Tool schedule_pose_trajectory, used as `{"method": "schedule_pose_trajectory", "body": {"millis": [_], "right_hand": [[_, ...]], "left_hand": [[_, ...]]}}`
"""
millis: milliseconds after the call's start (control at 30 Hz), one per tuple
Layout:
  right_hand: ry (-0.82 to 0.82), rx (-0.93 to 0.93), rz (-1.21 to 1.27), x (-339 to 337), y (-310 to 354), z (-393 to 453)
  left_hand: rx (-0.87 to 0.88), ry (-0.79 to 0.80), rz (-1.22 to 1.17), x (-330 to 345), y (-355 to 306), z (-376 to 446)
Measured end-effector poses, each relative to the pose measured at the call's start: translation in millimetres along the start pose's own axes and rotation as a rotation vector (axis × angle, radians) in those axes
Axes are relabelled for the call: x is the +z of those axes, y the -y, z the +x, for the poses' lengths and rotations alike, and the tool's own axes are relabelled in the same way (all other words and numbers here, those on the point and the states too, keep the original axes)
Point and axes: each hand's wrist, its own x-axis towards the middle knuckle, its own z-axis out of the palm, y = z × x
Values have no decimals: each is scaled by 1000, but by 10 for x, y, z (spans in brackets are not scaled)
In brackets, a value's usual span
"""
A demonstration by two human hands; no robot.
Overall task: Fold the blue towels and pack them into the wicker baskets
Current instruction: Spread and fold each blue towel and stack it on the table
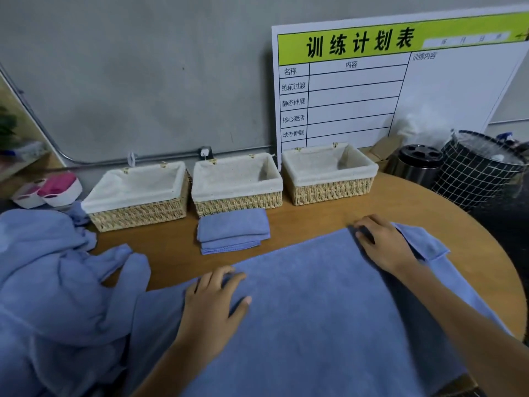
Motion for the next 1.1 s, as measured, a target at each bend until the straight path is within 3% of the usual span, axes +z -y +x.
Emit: {"method": "schedule_pose_trajectory", "body": {"millis": [233, 367, 600, 733, 833, 967, 1100], "right_hand": [[63, 43, -13, -31, -38, -2], [159, 85, -104, -124, -172, -65], [311, 149, -131, -259, -257, -63], [337, 242, -198, -420, -407, -26], [383, 256, -143, -445, -477, -3], [440, 254, 66, -540, -458, 94], [347, 306, 120, -666, -526, 176]], "left_hand": [[73, 128, -58, -45, 245, 298], [-69, -9, 18, -78, 238, 151], [-141, 190, 32, -65, 519, 80], [-157, 103, 37, -106, 719, 63], [-249, 217, 121, -108, 820, -7], [-243, 288, 152, -166, 862, 13], [-249, 301, 156, -207, 961, 34]]}}
